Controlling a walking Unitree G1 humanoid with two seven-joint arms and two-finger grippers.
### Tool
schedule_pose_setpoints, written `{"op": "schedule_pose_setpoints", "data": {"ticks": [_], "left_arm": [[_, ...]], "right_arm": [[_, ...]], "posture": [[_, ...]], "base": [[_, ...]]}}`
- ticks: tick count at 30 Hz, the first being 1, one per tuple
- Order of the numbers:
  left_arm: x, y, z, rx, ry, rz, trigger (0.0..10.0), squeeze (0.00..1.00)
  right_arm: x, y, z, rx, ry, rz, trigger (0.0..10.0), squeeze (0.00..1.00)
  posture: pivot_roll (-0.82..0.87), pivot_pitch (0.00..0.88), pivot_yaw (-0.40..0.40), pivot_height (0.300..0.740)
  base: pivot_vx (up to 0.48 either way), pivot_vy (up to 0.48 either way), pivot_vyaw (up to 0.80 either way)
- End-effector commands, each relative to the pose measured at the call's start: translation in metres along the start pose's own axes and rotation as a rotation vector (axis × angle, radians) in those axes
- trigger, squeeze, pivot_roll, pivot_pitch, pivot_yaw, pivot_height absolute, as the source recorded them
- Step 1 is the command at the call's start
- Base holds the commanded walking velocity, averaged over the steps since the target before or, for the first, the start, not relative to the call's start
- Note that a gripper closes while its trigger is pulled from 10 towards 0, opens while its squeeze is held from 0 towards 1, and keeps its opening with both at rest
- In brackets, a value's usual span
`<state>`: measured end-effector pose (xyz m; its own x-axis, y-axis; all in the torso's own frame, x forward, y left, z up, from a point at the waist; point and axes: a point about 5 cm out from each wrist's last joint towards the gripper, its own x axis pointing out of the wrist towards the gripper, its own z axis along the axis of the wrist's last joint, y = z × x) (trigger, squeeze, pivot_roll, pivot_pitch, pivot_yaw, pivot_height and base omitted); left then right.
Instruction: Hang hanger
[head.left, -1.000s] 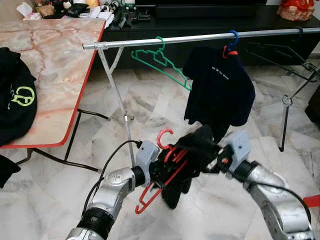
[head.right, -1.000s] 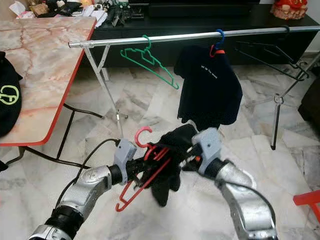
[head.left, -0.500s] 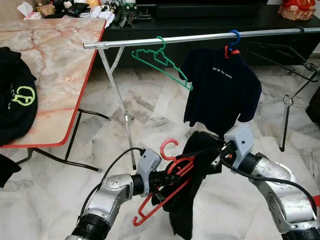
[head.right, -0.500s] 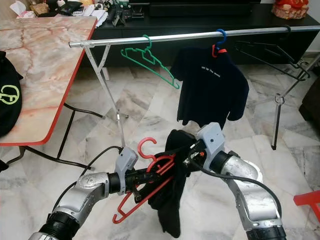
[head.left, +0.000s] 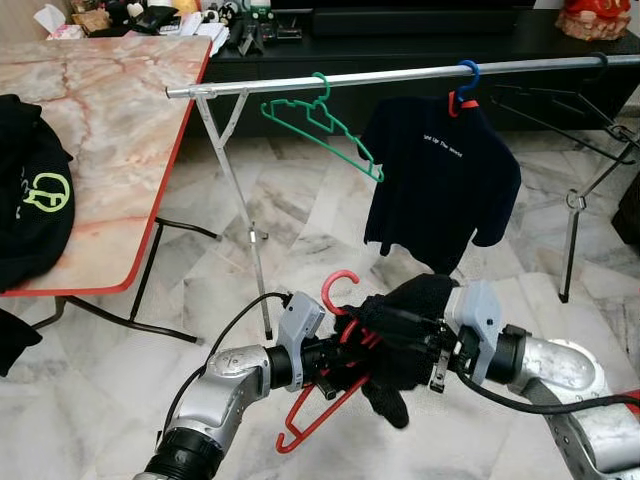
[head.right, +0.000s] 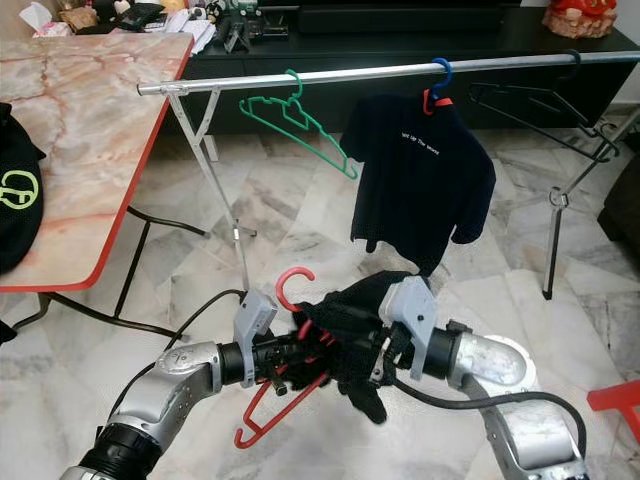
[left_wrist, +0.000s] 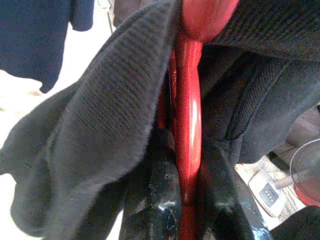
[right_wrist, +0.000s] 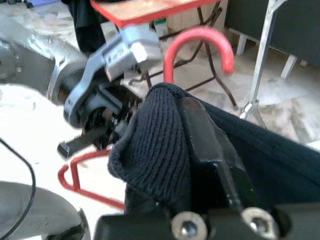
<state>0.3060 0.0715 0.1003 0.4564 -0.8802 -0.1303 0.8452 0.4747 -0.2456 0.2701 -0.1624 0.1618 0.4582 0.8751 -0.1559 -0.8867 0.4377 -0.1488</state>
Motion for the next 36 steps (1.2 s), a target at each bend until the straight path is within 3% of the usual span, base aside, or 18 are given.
{"op": "schedule_pose_setpoints", "data": {"ticks": [1,9,13,16,22,29,32,33,34,35,36], "left_arm": [[-0.004,0.004,0.001,0.007,0.004,0.02,10.0,0.0],[-0.007,0.006,-0.004,0.026,0.016,0.061,10.0,0.0],[-0.003,0.001,-0.004,0.027,0.019,0.023,10.0,0.0],[-0.002,-0.002,-0.004,0.04,0.027,-0.005,10.0,0.0],[0.001,-0.005,0.0,0.035,-0.012,-0.005,10.0,0.0],[0.002,-0.008,0.0,0.04,-0.017,-0.022,10.0,0.0],[0.003,-0.008,0.0,0.04,-0.019,-0.022,10.0,0.0],[0.003,-0.008,-0.001,0.039,-0.018,-0.021,10.0,0.0],[0.003,-0.008,-0.001,0.039,-0.018,-0.021,10.0,0.0],[0.004,-0.008,-0.001,0.039,-0.017,-0.019,10.0,0.0],[0.004,-0.008,-0.001,0.041,-0.018,-0.013,10.0,0.0]], "right_arm": [[-0.008,0.002,0.001,-0.01,0.004,0.005,10.0,0.0],[-0.021,-0.002,0.003,-0.021,0.038,-0.008,10.0,0.0],[-0.008,-0.014,0.016,-0.073,-0.011,-0.105,10.0,0.0],[-0.004,-0.014,0.02,-0.077,-0.024,-0.114,10.0,0.0],[0.012,-0.008,0.014,-0.104,0.038,-0.116,10.0,0.0],[0.015,-0.005,0.004,-0.091,0.116,-0.095,10.0,0.0],[0.016,-0.007,0.006,-0.076,0.1,-0.109,10.0,0.0],[0.015,-0.007,0.009,-0.077,0.096,-0.11,10.0,0.56],[0.015,-0.007,0.009,-0.077,0.096,-0.11,10.0,0.56],[0.016,-0.008,0.01,-0.083,0.097,-0.111,10.0,0.87],[0.015,-0.008,0.011,-0.09,0.101,-0.114,10.0,0.94]], "posture": [[-0.07,0.215,0.031,0.74],[-0.08,0.201,0.015,0.74],[-0.08,0.192,0.008,0.74],[-0.08,0.187,0.004,0.74],[-0.09,0.178,0.002,0.74],[-0.09,0.17,-0.002,0.74],[-0.09,0.17,-0.004,0.74],[-0.09,0.173,-0.005,0.74],[-0.09,0.173,-0.005,0.74],[-0.09,0.173,-0.005,0.74],[-0.09,0.178,-0.008,0.74]], "base": [[0.0,0.0,0.0],[0.0,0.0,0.0],[0.0,0.0,0.0],[0.0,0.0,0.0],[0.0,0.0,0.0],[0.0,0.0,0.0],[0.0,0.0,0.0],[0.0,0.0,0.0],[0.0,0.0,0.0],[0.0,0.0,0.0],[0.0,0.0,0.0]]}}
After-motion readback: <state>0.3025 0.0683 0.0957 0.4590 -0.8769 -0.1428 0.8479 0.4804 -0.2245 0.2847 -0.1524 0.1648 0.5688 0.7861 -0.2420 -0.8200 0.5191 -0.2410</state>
